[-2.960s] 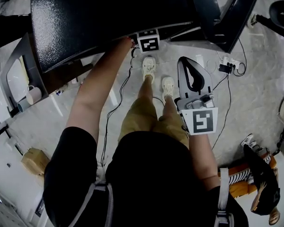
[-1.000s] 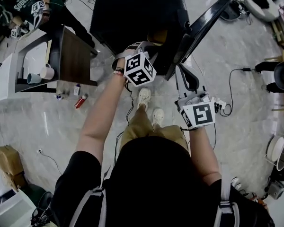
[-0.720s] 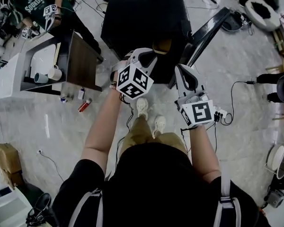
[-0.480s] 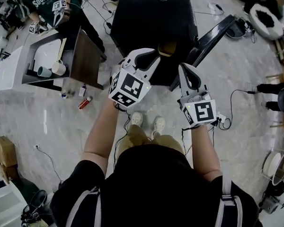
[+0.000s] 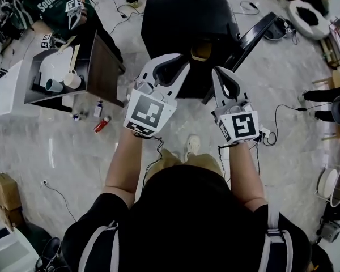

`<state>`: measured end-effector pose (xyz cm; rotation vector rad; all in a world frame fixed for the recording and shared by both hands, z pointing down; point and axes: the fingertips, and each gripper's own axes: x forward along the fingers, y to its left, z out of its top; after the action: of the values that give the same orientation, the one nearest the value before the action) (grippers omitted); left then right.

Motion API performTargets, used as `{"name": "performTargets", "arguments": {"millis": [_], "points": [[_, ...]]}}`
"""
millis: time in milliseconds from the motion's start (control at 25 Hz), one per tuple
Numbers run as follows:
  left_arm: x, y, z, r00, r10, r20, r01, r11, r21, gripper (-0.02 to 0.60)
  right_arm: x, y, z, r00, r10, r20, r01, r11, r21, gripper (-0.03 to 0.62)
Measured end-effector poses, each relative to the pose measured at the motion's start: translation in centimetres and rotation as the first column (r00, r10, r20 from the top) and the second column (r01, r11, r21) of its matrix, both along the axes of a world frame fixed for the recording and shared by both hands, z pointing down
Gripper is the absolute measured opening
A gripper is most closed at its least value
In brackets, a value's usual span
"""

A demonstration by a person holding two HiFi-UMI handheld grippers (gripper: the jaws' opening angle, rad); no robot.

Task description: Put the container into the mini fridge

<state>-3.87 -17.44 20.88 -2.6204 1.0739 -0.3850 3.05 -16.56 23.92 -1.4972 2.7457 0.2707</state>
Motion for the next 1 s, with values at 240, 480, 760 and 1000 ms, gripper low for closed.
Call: {"name": "performTargets", "arguments": {"millis": [240, 480, 760, 1000], "points": [[-2.8, 5.7, -0.8, 0.997, 0.06, -0.054, -0.06, 0.998, -0.001, 0.07, -4.5, 5.2, -0.9, 1.0, 0.017, 0.006, -0.017, 1.0, -0.004, 0.037], [-4.9, 9.6, -0.9, 0.993, 0.067, -0.096, -0.068, 0.998, -0.003, 0.023, -7.4, 9.5, -1.5, 1.0, 0.026, -0.007, -0.026, 1.0, 0.01, 0.037], [-7.7, 13.1, -0.9, 0.987, 0.092, -0.128, -0.092, 0.996, 0.004, 0.023, -10.4, 13.2, -2.0, 0.999, 0.048, -0.015, -0.048, 0.999, 0.018, 0.037], [-8.8, 15.0, -1.2, 0.98, 0.114, -0.161, -0.114, 0.993, 0.01, 0.023, -11.6, 14.8, -2.3, 0.996, 0.07, -0.05, -0.069, 0.997, 0.025, 0.037]]}}
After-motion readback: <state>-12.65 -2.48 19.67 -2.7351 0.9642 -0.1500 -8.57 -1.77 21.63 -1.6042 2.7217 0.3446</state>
